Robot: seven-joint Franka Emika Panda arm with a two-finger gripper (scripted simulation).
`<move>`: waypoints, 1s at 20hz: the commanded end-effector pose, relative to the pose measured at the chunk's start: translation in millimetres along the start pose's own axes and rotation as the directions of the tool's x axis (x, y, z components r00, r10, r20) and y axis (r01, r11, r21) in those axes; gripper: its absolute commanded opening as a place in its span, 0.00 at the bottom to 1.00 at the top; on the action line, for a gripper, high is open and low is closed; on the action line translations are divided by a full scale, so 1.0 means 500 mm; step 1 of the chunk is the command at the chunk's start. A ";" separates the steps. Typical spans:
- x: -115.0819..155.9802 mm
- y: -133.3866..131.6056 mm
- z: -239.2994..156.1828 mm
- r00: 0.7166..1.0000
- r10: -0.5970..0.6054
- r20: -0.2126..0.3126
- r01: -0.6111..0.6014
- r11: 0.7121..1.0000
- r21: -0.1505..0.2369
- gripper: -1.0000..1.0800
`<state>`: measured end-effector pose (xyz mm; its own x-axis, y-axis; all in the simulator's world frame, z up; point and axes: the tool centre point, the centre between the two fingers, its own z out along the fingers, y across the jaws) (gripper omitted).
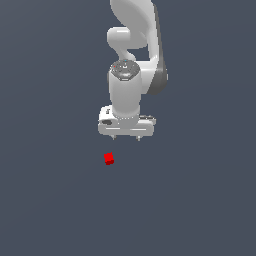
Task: Pick up the red cube and move it to a goal position.
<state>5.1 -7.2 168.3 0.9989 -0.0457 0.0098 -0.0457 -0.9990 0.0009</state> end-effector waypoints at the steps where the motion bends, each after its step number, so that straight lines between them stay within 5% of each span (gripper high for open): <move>1: 0.000 0.000 0.000 1.000 0.000 0.000 0.000 1.000 0.000 0.96; 20: 0.015 0.090 0.156 0.985 -0.174 0.005 0.174 0.985 0.003 0.96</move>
<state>10.2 -45.7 102.3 0.9946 0.1036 0.0060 0.1036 -0.9946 0.0003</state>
